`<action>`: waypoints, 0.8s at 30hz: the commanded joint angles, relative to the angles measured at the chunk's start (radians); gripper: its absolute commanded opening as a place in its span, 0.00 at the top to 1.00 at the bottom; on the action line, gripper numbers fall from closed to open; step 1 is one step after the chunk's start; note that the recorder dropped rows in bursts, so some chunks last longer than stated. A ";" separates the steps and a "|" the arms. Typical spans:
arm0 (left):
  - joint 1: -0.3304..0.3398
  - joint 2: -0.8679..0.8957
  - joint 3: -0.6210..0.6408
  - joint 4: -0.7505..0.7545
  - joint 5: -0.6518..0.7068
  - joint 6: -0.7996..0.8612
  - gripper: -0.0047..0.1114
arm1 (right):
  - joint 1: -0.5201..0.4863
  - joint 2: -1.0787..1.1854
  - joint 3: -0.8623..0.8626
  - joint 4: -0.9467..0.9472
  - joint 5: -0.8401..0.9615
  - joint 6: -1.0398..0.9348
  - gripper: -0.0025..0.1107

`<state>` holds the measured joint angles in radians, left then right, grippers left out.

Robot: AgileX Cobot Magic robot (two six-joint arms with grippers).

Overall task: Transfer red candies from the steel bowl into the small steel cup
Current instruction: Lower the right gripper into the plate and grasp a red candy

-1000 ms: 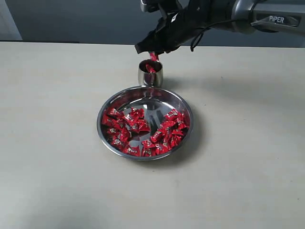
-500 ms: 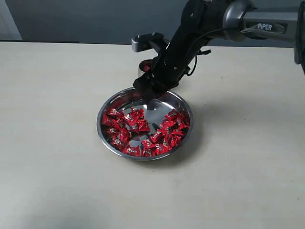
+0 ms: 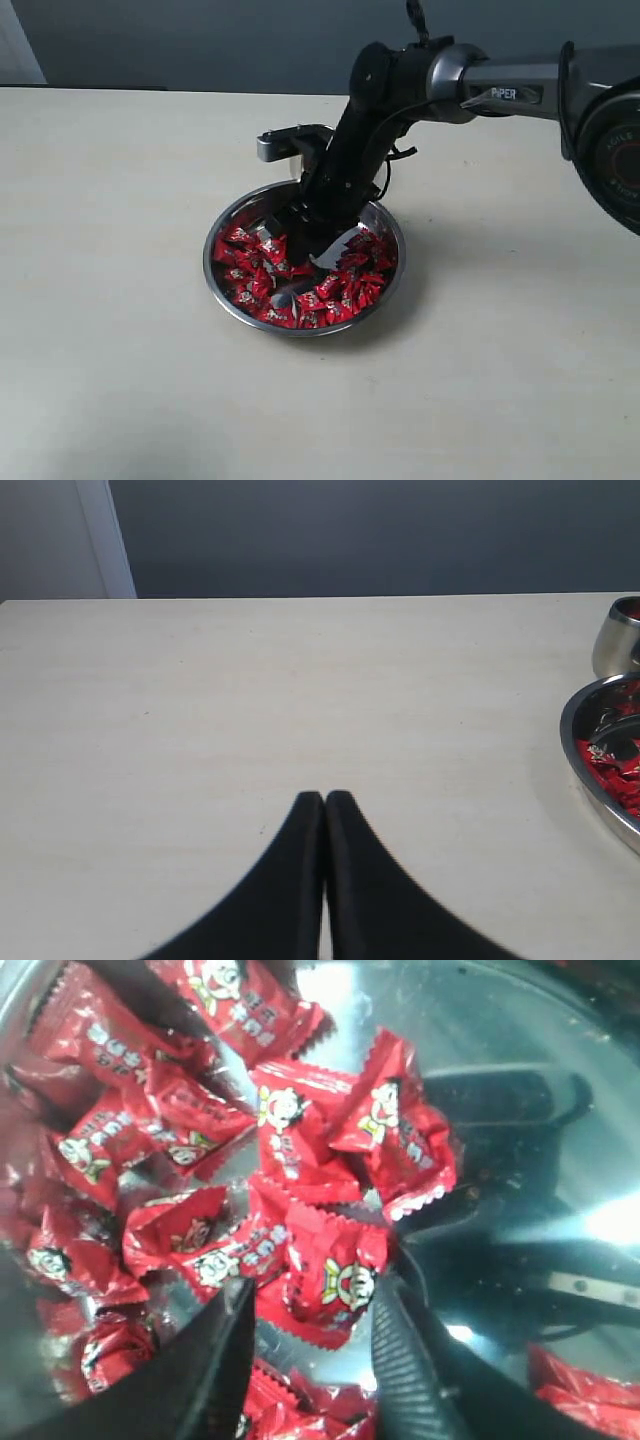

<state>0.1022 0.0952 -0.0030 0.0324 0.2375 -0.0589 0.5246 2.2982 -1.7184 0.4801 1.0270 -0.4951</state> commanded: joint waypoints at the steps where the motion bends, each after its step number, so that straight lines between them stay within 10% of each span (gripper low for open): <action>1: -0.005 -0.007 0.003 0.003 -0.004 -0.002 0.96 | 0.011 -0.001 -0.002 -0.004 0.006 -0.007 0.64; 10: -0.005 -0.007 0.003 0.005 -0.004 -0.002 0.96 | 0.041 -0.001 -0.002 -0.042 -0.012 -0.007 0.67; 19: -0.005 -0.007 0.003 0.005 -0.004 -0.002 0.96 | 0.045 -0.001 -0.002 -0.108 -0.016 -0.002 0.98; 24: -0.005 -0.007 0.003 0.005 -0.004 -0.002 0.96 | 0.045 -0.001 -0.002 -0.122 -0.022 -0.002 0.98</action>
<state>0.1022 0.0952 -0.0030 0.0324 0.2375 -0.0589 0.5687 2.2982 -1.7200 0.3972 1.0163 -0.4951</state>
